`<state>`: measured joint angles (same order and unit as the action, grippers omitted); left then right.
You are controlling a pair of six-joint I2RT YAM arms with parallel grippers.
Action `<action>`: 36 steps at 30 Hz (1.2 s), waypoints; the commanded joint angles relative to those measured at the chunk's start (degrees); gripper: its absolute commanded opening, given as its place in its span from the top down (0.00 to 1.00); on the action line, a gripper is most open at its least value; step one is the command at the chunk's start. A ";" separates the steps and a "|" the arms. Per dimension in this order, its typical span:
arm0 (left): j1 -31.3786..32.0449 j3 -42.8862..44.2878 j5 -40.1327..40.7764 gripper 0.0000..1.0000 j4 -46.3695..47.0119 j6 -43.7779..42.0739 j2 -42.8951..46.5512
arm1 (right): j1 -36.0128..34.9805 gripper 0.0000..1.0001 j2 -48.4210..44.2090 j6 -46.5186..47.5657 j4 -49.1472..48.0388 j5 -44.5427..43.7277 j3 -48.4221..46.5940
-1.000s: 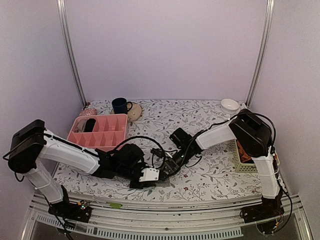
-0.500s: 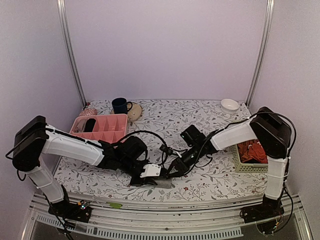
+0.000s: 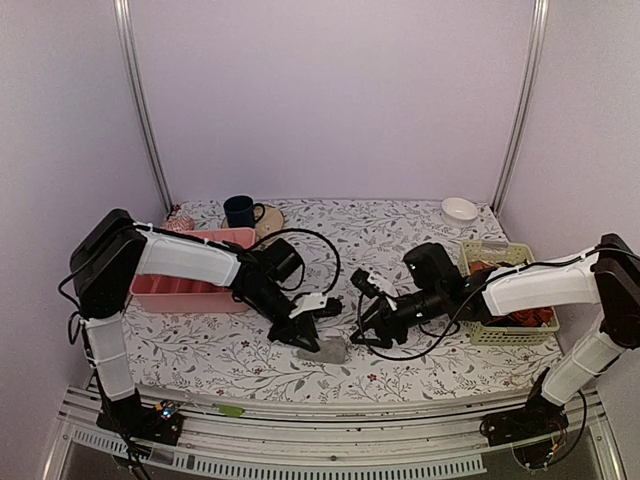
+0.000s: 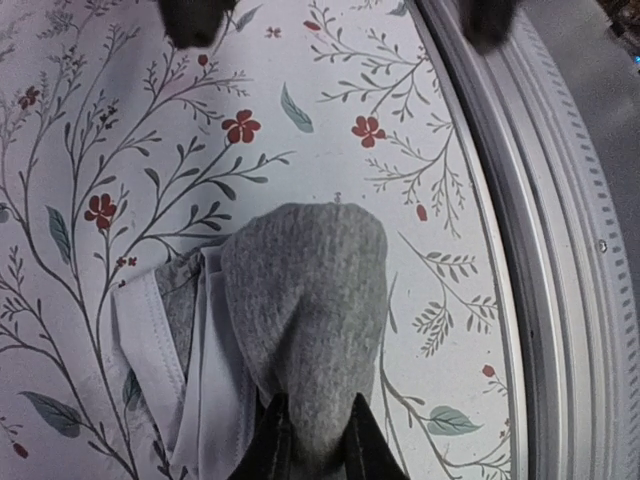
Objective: Roll the underwear
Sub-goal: Roll the underwear at the center of the board.
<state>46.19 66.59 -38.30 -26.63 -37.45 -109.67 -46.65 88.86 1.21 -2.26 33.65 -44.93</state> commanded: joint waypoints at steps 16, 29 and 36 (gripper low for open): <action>-4.11 6.36 -7.13 0.99 -6.77 -1.70 -10.02 | -13.11 0.37 10.26 21.56 -4.65 -24.78 -7.45; -4.62 5.79 -6.22 0.94 -5.51 -0.70 -9.74 | -14.69 0.58 17.40 24.35 -1.64 -20.18 -10.85; -5.71 2.31 -5.12 0.78 -2.28 0.46 -5.20 | -14.56 0.97 21.24 21.64 1.69 -16.35 -13.38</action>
<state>42.09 71.09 -48.75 -31.92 -37.67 -117.05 -60.66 107.02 24.08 -3.16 13.65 -57.01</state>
